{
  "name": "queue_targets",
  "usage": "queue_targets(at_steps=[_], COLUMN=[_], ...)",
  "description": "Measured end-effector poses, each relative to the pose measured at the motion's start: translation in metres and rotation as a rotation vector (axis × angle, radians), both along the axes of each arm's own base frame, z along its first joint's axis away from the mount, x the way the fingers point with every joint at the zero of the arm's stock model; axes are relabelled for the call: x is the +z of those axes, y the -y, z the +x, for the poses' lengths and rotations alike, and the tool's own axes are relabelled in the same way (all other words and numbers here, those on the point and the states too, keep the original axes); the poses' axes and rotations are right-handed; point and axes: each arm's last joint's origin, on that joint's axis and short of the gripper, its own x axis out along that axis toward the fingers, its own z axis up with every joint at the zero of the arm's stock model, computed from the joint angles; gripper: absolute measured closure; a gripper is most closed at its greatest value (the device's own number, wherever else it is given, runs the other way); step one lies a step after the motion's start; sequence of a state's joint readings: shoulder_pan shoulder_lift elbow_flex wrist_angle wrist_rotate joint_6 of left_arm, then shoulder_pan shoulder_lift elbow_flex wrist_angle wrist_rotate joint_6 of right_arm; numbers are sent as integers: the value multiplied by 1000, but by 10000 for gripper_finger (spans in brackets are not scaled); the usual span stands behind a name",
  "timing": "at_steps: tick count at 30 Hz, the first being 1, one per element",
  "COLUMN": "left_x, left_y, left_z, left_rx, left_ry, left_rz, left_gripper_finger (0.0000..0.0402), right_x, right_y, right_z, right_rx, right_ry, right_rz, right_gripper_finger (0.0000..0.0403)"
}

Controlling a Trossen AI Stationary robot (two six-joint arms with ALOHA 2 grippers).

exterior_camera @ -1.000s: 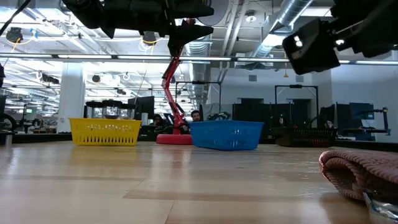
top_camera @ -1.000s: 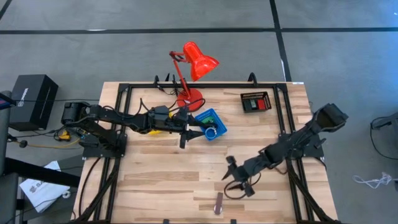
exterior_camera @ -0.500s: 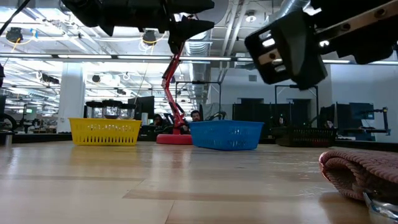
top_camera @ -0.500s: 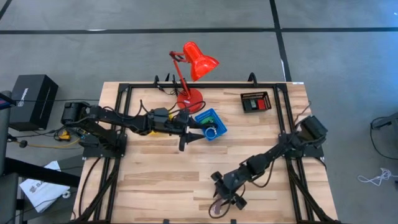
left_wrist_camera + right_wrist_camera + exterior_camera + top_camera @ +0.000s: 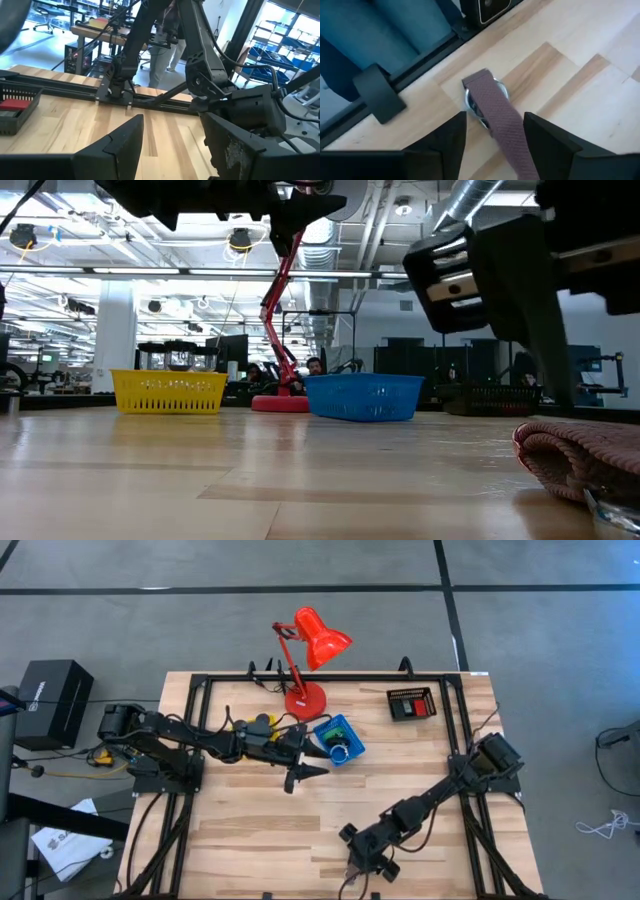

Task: Pick & Place Office items
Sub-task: Put the brown wristwatch into the blue bin

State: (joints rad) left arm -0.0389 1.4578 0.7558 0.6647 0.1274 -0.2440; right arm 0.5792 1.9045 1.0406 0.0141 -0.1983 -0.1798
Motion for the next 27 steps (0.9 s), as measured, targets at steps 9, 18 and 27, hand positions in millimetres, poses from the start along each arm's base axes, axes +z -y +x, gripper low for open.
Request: queue_targets(at_steps=[9, 18, 27], left_x=[0, 1, 1], left_y=[0, 0, 0], left_z=[0, 0, 0], left_rx=[4, 4, 3], left_ry=[4, 5, 11], left_rz=[0, 0, 0], left_gripper_finger=[198, 198, 198], right_x=[-1, -14, -21], right_y=[7, 7, 13], right_z=[4, 8, 7], right_rx=[-1, 11, -3], right_ry=[20, 9, -38], right_rz=[-30, -53, -73], right_gripper_finger=[219, 216, 230])
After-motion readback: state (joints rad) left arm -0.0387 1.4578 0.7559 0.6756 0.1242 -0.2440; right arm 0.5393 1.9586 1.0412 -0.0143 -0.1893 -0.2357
